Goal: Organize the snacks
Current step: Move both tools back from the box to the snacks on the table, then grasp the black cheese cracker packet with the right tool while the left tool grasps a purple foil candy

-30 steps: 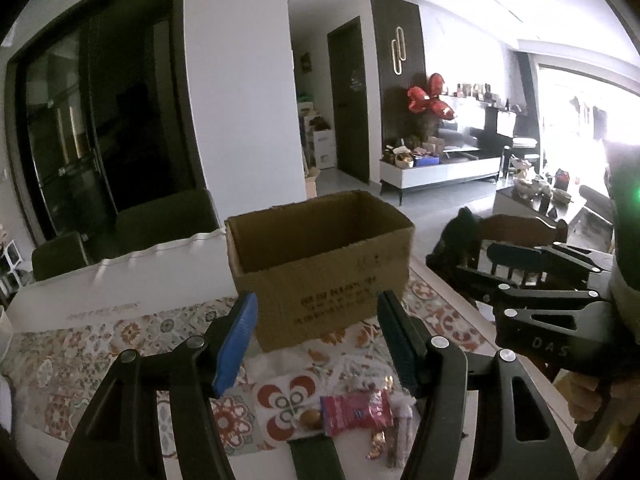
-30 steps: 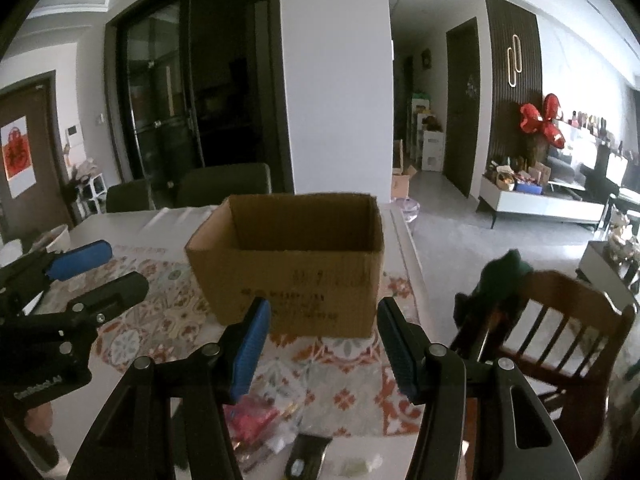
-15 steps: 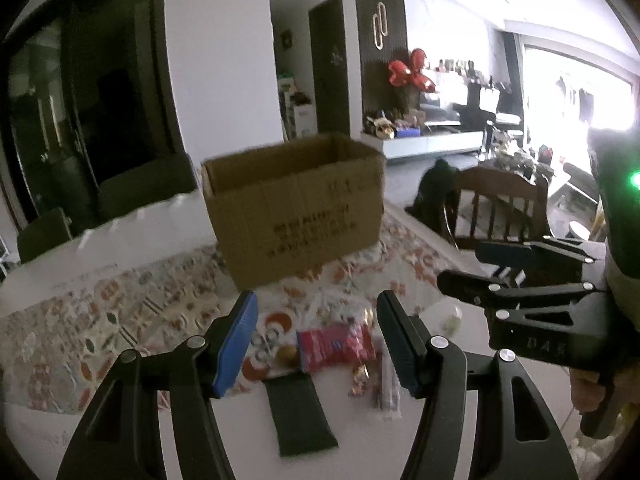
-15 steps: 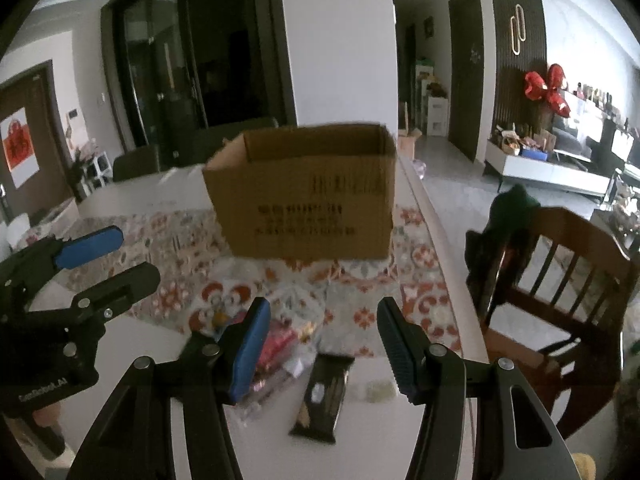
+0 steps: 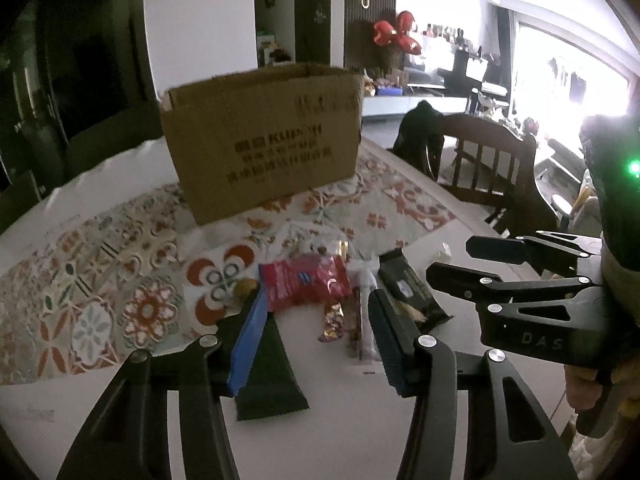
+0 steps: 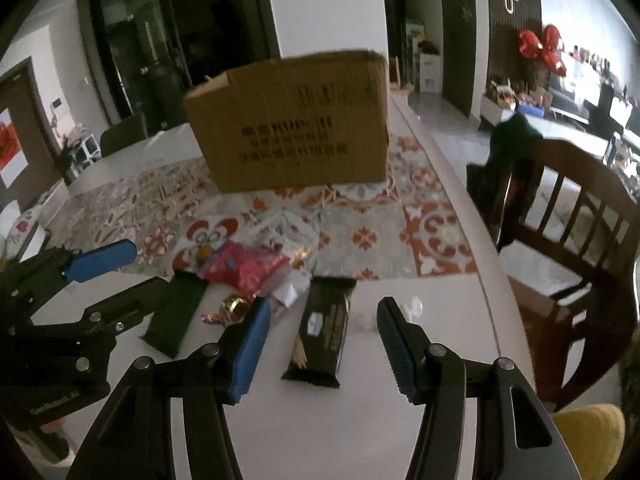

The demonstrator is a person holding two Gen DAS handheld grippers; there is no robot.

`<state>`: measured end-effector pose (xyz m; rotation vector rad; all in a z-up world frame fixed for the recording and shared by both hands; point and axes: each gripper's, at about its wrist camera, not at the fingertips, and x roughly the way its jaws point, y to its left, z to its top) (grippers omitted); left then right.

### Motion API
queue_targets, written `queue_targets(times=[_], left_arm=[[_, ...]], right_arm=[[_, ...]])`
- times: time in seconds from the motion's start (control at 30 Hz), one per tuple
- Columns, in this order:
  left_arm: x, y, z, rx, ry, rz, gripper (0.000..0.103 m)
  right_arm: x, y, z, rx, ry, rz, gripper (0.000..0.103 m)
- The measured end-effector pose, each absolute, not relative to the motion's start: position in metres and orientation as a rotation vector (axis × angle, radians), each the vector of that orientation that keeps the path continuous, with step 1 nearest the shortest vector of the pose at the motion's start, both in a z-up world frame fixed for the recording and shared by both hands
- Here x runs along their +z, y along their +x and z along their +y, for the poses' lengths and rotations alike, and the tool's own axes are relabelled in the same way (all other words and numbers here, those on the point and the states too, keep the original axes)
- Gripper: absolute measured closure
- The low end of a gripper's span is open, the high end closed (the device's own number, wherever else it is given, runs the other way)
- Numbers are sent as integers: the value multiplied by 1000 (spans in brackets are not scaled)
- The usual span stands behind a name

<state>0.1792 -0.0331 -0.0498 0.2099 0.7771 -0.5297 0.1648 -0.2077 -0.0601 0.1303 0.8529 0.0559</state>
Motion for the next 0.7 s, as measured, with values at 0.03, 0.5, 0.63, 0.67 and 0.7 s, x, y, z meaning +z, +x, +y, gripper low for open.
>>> queue_targets(times=[0.03,0.5,0.63,0.67,0.7], left_arm=[[-51,180,-34,-533,210,785,53],[-86,202,-40,-551,149,897,64],[-92,208,-43,-555,126,919,67],[-93,209,-43,-554,121,925,68],[-95,210,-44,-554,117,932,69]], right_arm=[[-63,165,-208,56,138,863,47],[-92,175,-203,35,148,926,47],[-97,179,-203,28,158,937,47],[-98,180,-203,25,158,940,47],[-99,181,-202,23,159,943,47]])
